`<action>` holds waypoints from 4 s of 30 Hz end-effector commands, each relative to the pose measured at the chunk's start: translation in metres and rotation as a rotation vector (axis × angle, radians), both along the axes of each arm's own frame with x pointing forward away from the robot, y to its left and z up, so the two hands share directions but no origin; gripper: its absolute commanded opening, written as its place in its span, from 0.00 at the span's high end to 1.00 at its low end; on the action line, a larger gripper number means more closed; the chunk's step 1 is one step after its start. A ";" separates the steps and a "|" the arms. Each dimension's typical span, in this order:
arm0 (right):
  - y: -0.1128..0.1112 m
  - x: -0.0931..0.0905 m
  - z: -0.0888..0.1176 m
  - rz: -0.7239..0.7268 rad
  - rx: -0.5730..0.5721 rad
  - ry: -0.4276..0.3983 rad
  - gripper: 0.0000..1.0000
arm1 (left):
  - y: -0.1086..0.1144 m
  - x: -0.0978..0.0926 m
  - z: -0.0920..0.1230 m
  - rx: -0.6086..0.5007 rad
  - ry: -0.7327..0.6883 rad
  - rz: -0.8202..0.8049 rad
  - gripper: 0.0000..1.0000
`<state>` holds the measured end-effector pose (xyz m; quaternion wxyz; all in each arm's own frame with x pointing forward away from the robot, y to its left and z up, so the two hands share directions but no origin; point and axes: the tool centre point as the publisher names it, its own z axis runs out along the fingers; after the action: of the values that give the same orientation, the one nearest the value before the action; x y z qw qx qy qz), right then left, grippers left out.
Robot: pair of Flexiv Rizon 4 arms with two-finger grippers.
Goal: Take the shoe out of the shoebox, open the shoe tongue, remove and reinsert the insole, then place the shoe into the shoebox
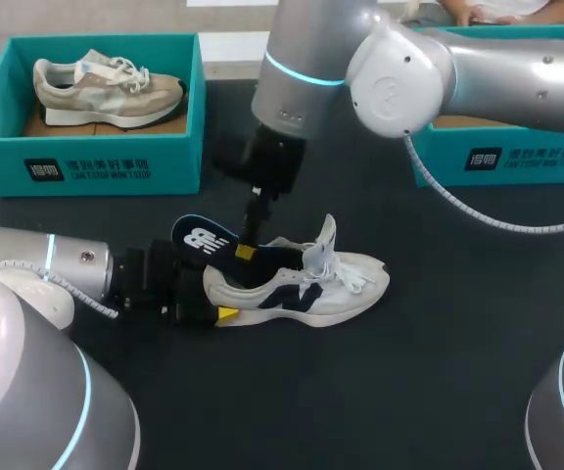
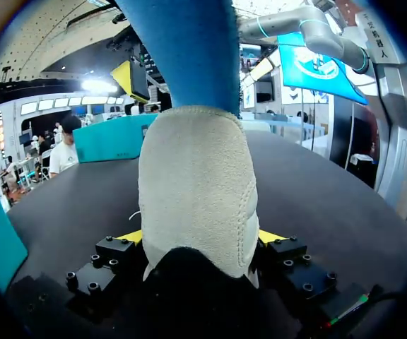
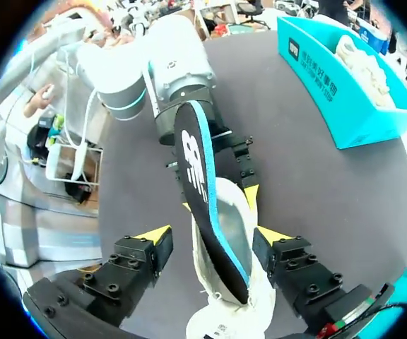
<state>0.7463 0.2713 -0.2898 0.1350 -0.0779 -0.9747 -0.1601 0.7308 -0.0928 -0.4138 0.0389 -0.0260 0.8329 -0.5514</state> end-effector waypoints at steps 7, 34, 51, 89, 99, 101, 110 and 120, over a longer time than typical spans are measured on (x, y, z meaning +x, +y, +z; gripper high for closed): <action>0.014 -0.011 -0.015 -0.029 0.218 0.084 0.00 | -0.001 0.000 0.000 0.005 0.001 -0.001 1.00; 0.030 -0.015 -0.011 0.015 0.293 0.117 1.00 | -0.001 0.000 0.000 0.005 0.001 -0.001 1.00; 0.049 0.009 0.079 -0.236 0.541 -0.027 1.00 | -0.001 0.000 0.000 0.005 0.001 -0.001 1.00; 0.005 0.022 0.226 -0.531 0.917 0.160 1.00 | -0.001 0.000 0.000 0.005 0.001 -0.001 1.00; -0.051 0.010 0.252 -0.638 0.994 0.119 1.00 | -0.001 0.000 0.000 0.005 0.001 -0.001 1.00; -0.058 0.004 0.258 -0.649 1.017 0.128 1.00 | -0.001 0.000 0.000 0.005 0.001 -0.001 1.00; -0.061 -0.022 0.282 -0.660 1.079 0.170 1.00 | -0.001 0.000 0.000 0.005 0.001 -0.001 1.00; -0.061 -0.061 0.286 -0.746 1.060 0.343 1.00 | -0.001 0.000 0.000 0.005 0.001 -0.001 1.00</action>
<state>0.6977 0.2141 -0.0021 0.2464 -0.3481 -0.6405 -0.6387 0.7308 -0.0928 -0.4139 0.0389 -0.0260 0.8330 -0.5513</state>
